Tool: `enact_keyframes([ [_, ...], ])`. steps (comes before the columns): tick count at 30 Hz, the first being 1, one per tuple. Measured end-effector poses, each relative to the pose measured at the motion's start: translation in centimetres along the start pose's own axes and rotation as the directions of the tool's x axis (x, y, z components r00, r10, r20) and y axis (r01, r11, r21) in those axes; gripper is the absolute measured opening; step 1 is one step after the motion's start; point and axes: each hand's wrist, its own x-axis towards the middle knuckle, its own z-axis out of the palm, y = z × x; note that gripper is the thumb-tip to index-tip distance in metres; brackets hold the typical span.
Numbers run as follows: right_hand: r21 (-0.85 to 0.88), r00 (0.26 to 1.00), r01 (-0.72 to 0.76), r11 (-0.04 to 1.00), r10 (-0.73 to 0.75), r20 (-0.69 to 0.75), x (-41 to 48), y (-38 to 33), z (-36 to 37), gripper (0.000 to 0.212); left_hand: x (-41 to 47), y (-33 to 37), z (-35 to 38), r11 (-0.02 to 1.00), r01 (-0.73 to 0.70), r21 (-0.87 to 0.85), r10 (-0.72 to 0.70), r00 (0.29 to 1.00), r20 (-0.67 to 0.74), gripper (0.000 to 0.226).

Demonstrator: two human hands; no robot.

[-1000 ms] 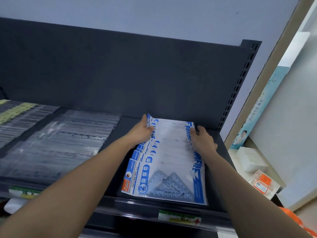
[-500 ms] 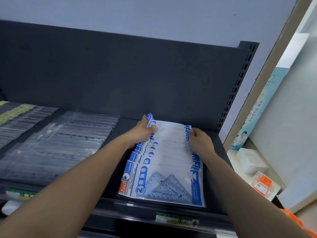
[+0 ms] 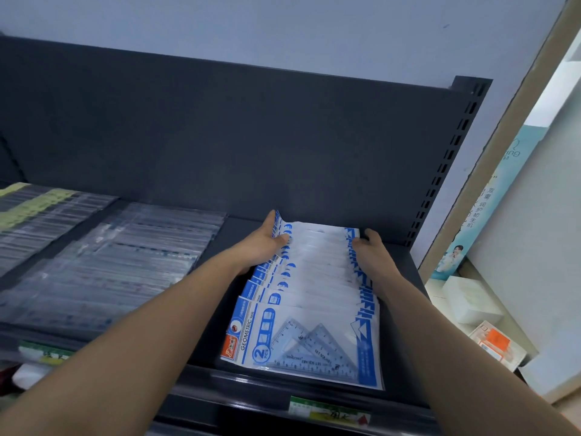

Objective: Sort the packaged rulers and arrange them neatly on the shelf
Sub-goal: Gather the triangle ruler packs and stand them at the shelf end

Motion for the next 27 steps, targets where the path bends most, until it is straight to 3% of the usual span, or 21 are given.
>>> enact_keyframes([
  [3, -0.028, 1.000, 0.020, 0.999, -0.020, 0.003, 0.4, 0.2, -0.1, 0.051, 0.1, -0.3, -0.1, 1.000, 0.000, 0.024, 0.001, 1.000, -0.012, 0.069],
  [5, -0.184, 0.994, 0.106, 0.977, -0.108, -0.004, 0.1, 0.1, -0.3, 0.041, 0.1, -0.2, -0.1, 0.998, -0.008, 0.064, 0.009, 1.000, -0.011, 0.067],
  [8, -0.436, 0.969, 0.242, 0.867, -0.243, 0.056, -0.8, -0.3, -0.3, 0.041, 0.1, -0.2, 0.0, 0.993, -0.017, 0.115, 0.022, 0.999, -0.046, 0.065],
  [12, -0.628, 0.973, 0.219, 0.746, -0.218, 0.081, -1.5, -0.3, -0.7, 0.050, 0.2, -0.4, 0.1, 0.978, -0.020, 0.206, 0.034, 0.997, -0.067, 0.065],
  [16, -0.605, 0.946, 0.305, 0.735, -0.307, 0.103, -1.4, -0.5, -0.5, 0.049, 0.1, -0.2, 0.3, 0.976, -0.031, 0.217, 0.053, 0.994, -0.097, 0.057],
  [21, -0.636, 0.953, 0.300, 0.711, -0.258, 0.161, -0.8, -0.6, -0.3, 0.053, 0.2, -0.2, 0.3, 0.973, -0.004, 0.232, 0.028, 0.994, -0.101, 0.054],
  [27, -0.576, 0.923, 0.377, 0.725, -0.341, 0.176, -1.8, -0.7, -0.4, 0.048, 0.1, 0.0, 0.3, 0.899, 0.014, 0.438, 0.041, 0.992, -0.116, 0.035],
])
